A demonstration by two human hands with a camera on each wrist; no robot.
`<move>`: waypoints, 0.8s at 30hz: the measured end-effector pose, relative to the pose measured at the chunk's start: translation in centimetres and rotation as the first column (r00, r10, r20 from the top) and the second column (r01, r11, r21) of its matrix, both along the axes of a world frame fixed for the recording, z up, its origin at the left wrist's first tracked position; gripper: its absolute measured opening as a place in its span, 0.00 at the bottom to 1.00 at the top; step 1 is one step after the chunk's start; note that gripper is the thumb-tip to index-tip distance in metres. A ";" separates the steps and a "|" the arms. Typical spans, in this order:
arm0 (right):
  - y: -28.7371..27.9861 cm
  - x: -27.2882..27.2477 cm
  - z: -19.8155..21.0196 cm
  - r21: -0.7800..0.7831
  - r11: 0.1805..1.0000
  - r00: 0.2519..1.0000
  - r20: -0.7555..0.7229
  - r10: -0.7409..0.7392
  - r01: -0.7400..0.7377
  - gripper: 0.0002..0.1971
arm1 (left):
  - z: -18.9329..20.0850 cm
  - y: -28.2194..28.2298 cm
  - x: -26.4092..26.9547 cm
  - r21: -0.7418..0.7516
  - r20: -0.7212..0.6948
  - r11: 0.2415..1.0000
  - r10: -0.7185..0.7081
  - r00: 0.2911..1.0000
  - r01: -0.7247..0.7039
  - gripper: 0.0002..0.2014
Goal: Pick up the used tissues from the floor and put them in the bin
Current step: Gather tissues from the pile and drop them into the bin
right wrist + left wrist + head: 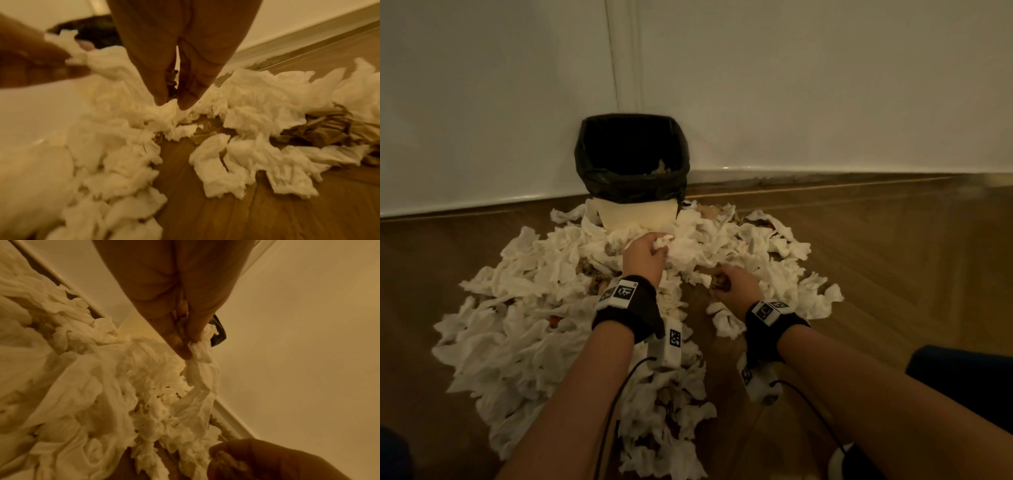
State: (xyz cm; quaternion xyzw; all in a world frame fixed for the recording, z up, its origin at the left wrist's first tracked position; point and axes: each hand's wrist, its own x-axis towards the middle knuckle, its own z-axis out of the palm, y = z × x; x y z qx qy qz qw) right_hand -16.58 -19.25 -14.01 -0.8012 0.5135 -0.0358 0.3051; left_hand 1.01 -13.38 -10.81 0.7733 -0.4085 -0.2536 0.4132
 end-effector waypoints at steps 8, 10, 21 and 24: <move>0.6 -1.5 8.3 0.083 0.976 0.910 0.354 -0.216 0.200 0.17 | 5.3 0.9 -0.9 0.012 -0.294 1.000 0.026 0.955 -0.023 0.28; 0.8 -1.3 10.5 0.094 0.973 0.887 0.401 -0.229 0.209 0.17 | 7.2 1.3 -0.9 0.031 -0.206 0.999 -0.021 0.978 0.028 0.28; 1.2 1.4 23.2 0.098 0.986 0.784 0.598 -0.168 0.137 0.08 | 19.6 4.1 -0.1 -0.190 -0.342 0.982 -0.051 0.938 -0.016 0.17; 1.2 2.0 27.4 0.136 0.990 0.759 0.641 -0.118 0.039 0.08 | 23.3 3.8 0.1 -0.195 -0.271 0.979 0.003 0.963 -0.058 0.10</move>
